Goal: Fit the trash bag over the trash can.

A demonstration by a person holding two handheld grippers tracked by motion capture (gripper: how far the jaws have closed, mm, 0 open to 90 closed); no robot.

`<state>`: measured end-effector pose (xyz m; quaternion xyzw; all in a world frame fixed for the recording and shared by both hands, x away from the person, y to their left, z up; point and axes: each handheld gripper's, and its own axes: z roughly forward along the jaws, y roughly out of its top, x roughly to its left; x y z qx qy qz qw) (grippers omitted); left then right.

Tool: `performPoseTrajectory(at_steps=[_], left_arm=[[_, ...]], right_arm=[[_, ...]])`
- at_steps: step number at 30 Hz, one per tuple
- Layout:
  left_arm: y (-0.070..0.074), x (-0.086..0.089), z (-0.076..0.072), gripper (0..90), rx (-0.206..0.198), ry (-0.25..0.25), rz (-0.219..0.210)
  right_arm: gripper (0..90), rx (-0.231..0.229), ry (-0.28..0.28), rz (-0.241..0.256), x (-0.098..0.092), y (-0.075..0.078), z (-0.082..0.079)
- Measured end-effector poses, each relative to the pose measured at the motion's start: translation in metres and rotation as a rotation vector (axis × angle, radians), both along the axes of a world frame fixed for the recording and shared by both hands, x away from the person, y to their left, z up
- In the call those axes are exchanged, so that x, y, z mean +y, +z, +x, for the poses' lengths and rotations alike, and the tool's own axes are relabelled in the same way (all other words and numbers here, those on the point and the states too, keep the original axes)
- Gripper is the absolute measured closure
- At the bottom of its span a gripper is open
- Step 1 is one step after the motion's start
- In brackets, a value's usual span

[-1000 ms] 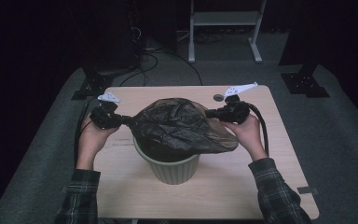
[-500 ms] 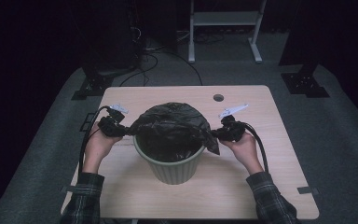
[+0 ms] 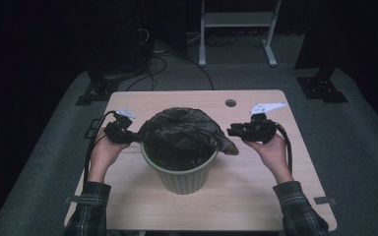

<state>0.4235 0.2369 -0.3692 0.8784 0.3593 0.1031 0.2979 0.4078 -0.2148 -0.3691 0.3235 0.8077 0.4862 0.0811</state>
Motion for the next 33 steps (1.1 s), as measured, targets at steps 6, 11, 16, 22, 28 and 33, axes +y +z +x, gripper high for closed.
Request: performPoseTrajectory(at_steps=[6,11,16,22,28,33], left_arm=[[0.006,-0.003,-0.002,89.8,-0.012,-0.006,-0.005],[0.008,-0.003,-0.002,89.8,-0.014,-0.007,-0.004],[0.008,-0.002,-0.003,89.8,-0.015,-0.005,-0.008],[0.009,-0.001,-0.004,89.8,-0.019,-0.006,-0.013],[0.012,-0.001,-0.009,89.8,-0.024,-0.015,-0.019],[0.014,0.002,-0.021,89.7,-0.038,-0.020,-0.036]], right_arm=[[60.2,-0.103,0.115,0.130,-0.003,0.061,-0.026],[58.2,-0.085,0.248,0.176,0.016,0.071,-0.040],[67.6,-0.069,0.265,0.122,0.034,0.065,-0.042],[90.0,-0.084,0.273,0.103,0.036,0.061,-0.045],[90.0,-0.101,0.316,0.131,0.033,0.062,-0.062],[90.0,-0.124,0.375,0.163,0.033,0.061,-0.089]])
